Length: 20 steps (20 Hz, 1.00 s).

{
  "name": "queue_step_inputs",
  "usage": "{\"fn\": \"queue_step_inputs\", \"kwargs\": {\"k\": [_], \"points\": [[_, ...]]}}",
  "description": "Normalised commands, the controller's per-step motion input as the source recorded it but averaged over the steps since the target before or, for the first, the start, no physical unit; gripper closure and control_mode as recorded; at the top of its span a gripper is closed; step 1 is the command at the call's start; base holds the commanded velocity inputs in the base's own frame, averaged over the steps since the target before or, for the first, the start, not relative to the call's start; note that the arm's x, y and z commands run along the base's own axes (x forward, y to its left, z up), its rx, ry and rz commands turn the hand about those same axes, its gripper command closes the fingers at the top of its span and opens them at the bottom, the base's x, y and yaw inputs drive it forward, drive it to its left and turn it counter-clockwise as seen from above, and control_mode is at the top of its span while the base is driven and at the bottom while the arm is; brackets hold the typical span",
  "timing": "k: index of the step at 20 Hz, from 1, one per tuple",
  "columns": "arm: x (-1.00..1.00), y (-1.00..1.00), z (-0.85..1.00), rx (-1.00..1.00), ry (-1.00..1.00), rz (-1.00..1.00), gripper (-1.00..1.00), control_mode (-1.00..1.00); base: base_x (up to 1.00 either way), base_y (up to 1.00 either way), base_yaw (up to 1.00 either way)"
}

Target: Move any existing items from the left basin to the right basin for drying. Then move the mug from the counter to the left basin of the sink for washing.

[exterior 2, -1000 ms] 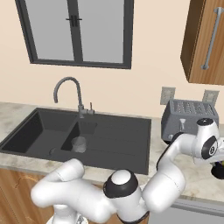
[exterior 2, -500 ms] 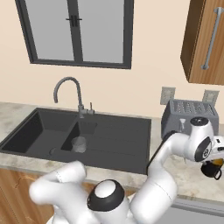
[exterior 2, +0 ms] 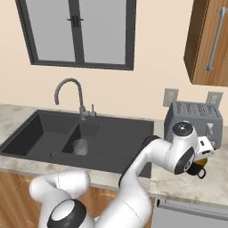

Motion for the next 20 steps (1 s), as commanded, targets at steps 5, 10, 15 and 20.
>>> {"fn": "queue_step_inputs", "kwargs": {"k": [5, 10, 15, 20], "points": [[-0.30, 0.96, 0.80, 0.00, -0.03, 0.19, 1.00, -1.00, 0.00, 0.00, 0.00], [-0.10, 1.00, 0.82, -0.01, 0.04, 0.23, 1.00, -1.00, 0.00, 0.00, 0.00], [0.00, 1.00, 0.66, -0.04, 0.14, 0.25, 1.00, -1.00, 0.00, 0.00, 0.00], [0.00, 1.00, 0.25, -0.04, 0.19, 0.30, 1.00, -1.00, 0.00, 0.00, 0.00]]}}
